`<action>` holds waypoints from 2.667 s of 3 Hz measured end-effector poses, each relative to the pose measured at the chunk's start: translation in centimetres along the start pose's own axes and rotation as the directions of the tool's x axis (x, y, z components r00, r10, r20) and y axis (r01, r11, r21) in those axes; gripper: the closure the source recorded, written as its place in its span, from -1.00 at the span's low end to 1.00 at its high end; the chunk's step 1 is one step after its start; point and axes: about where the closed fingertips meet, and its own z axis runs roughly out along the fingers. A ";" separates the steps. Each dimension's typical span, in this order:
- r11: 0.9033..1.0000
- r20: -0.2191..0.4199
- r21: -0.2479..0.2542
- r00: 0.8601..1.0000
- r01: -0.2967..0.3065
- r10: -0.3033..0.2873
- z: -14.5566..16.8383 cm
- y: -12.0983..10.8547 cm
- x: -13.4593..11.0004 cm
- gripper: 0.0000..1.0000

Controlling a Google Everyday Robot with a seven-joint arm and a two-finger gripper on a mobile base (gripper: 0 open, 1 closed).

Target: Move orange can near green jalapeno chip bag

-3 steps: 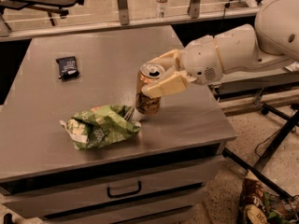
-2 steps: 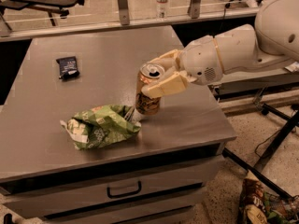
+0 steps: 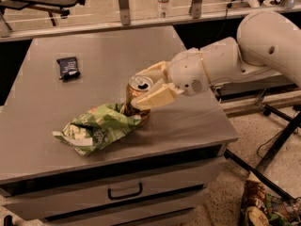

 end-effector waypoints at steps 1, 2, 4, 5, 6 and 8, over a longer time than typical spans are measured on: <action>1.000 0.000 -0.004 1.000 0.002 -0.002 0.2 0.1 -0.1 0.70; 1.000 -0.001 -0.007 1.000 0.005 -0.005 0.3 0.2 -0.3 0.22; 1.000 -0.001 -0.015 1.000 0.010 -0.010 0.7 0.4 -0.6 -0.83; 1.000 -0.001 -0.017 1.000 0.012 -0.012 0.8 0.5 -0.7 -1.00; 1.000 -0.001 -0.017 1.000 0.013 -0.013 0.8 0.5 -0.7 -1.00; 0.994 -0.094 0.097 0.995 0.054 -0.045 -9.1 0.7 0.1 -1.00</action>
Offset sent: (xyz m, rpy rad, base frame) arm -0.0010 0.0021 0.0003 -0.0008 -0.0006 0.0043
